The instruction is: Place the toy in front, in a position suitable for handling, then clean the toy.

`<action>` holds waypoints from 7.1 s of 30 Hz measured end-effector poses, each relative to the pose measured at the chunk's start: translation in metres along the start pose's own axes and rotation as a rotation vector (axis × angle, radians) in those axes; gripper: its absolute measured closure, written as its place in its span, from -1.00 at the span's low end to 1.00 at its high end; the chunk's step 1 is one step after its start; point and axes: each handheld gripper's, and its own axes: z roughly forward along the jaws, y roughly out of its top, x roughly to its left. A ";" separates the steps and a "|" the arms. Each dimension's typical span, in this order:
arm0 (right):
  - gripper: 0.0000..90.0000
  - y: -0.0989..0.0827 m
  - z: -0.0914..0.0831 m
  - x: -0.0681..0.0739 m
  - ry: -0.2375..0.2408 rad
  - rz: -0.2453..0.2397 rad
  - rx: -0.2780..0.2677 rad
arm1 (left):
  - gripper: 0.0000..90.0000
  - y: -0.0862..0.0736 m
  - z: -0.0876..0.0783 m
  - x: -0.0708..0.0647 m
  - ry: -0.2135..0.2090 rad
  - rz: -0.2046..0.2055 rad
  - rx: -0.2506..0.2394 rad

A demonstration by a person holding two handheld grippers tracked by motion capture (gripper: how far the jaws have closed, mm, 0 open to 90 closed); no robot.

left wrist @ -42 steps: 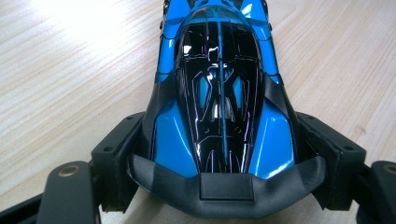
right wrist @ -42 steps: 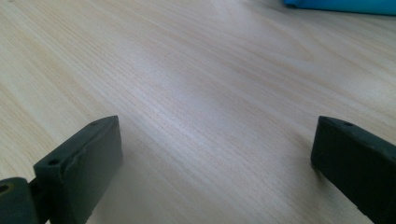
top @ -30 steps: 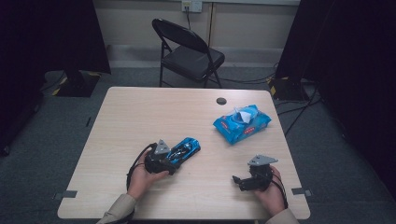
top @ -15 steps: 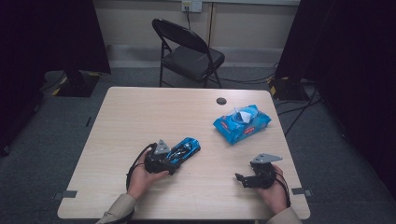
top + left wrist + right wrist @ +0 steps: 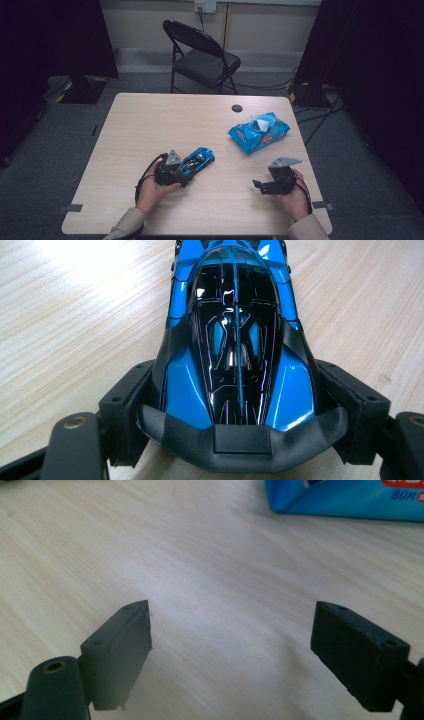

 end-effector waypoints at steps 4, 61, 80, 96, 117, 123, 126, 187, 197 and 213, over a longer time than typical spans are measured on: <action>-0.64 0.008 -0.002 -0.006 0.000 0.005 -0.007 | -0.46 0.000 0.000 0.000 0.002 0.001 0.002; -0.59 0.107 -0.004 -0.077 -0.100 0.032 -0.020 | -0.46 0.000 0.000 0.000 0.000 0.000 0.000; 0.08 0.130 0.023 -0.085 -0.170 0.023 0.014 | -0.46 0.000 0.000 0.000 0.000 0.000 0.000; 1.00 0.143 0.011 -0.087 -0.151 0.057 0.015 | -0.46 0.000 0.000 0.000 0.000 0.000 0.000; 1.00 0.177 -0.025 -0.089 -0.165 0.076 -0.059 | -0.46 0.000 0.000 0.000 0.004 -0.001 -0.003; 1.00 0.185 -0.033 -0.090 -0.166 0.083 -0.085 | -0.46 0.000 0.000 0.000 0.004 0.000 -0.003; 1.00 0.188 -0.035 -0.089 -0.167 0.080 -0.091 | -0.46 0.000 0.000 0.000 0.004 0.000 -0.003; 1.00 0.229 -0.111 -0.041 -0.049 0.013 -0.276 | -0.46 0.000 0.000 0.000 0.003 0.001 -0.002; 1.00 0.234 -0.117 -0.013 0.022 -0.055 -0.287 | -0.46 0.000 0.000 0.000 0.004 0.000 -0.003; 1.00 0.219 -0.092 0.011 0.130 -0.074 -0.266 | -0.46 0.000 0.000 0.000 0.002 -0.002 -0.003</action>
